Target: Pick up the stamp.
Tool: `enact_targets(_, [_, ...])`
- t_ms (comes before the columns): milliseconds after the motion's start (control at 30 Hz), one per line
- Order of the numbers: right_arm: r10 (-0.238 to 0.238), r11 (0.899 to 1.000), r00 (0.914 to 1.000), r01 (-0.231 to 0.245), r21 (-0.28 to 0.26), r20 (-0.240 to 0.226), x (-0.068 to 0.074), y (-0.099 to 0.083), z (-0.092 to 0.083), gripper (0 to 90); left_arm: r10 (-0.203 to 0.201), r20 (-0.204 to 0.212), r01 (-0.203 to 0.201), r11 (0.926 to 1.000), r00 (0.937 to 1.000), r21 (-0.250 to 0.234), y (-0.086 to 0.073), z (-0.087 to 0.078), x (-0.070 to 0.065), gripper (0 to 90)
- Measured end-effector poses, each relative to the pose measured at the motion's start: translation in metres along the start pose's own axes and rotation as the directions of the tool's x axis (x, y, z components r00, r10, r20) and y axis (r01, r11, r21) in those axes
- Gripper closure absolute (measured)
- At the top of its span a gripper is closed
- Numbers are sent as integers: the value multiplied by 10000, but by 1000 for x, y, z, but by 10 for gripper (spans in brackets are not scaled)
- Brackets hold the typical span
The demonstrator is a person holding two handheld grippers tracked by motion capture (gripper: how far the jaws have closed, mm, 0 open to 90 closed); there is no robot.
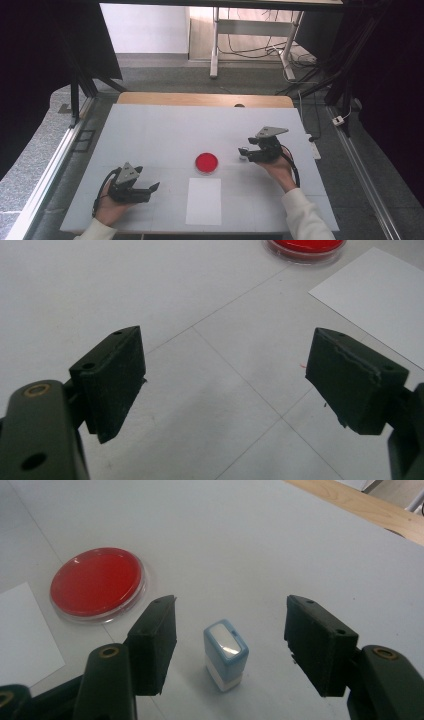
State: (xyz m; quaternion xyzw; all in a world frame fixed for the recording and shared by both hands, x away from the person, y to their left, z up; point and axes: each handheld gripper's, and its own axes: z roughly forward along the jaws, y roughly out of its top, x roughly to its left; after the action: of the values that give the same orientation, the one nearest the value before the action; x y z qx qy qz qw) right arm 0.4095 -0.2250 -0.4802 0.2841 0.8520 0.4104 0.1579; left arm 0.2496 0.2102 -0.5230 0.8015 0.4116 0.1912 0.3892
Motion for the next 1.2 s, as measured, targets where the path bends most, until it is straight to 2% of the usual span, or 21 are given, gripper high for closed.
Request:
enact_targets(467, [-15, 9996, 9999, 20, 276, -150, -2, -6, 11, 439, 10, 21, -10, 10000, 10000, 9, 0, 0, 1, 162])
enact_targets(933, [-208, 9982, 9991, 228, 547, -360, -1, -10, 14, 629, 28, -9, -28, 10000, 10000, 10, -1, 0, 1, 161])
enact_targets(1200, [-231, 9981, 9989, 254, 557, -411, -1, -11, 12, 678, 33, -18, -33, 10000, 10000, 0, -1, -1, 1, 160])
